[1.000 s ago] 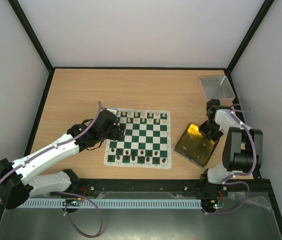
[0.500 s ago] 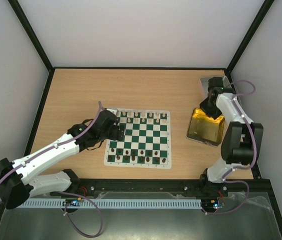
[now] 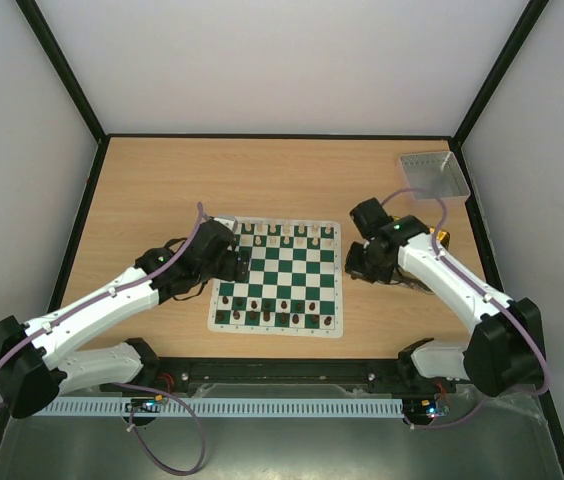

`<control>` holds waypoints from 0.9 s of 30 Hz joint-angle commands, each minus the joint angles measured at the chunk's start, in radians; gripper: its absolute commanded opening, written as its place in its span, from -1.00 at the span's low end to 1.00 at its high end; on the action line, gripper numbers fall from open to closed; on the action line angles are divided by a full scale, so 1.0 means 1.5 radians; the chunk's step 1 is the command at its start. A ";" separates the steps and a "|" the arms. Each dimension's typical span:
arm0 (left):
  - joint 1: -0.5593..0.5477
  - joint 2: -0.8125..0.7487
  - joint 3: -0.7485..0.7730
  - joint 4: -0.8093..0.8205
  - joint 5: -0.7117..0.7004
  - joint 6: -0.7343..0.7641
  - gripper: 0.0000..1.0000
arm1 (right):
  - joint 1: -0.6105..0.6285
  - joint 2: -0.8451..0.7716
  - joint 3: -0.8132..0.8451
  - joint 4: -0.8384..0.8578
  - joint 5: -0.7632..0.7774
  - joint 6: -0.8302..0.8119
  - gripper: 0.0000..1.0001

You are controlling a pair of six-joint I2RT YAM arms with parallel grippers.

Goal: Set up the chess pieces on the board
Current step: Move the storage box to the center of the board, then place the chess piece on the chessboard.

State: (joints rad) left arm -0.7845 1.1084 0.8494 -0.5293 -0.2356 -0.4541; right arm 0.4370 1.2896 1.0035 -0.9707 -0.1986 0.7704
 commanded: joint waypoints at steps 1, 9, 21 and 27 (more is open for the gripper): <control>0.001 0.008 -0.009 0.006 0.006 0.007 0.98 | 0.041 -0.013 -0.051 -0.039 -0.048 -0.010 -0.95; 0.000 0.011 -0.008 0.005 0.004 0.007 0.99 | 0.087 0.019 -0.096 0.004 -0.090 -0.019 -0.95; -0.003 0.011 -0.008 0.002 -0.004 0.004 0.99 | 0.125 0.107 -0.091 0.070 -0.090 -0.002 -0.95; -0.005 0.011 -0.008 0.001 -0.009 0.003 0.98 | 0.141 0.134 -0.087 0.093 -0.089 0.010 -0.96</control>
State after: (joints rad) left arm -0.7868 1.1202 0.8494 -0.5293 -0.2359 -0.4526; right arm 0.6289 1.4689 0.8696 -0.8600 -0.3397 0.7673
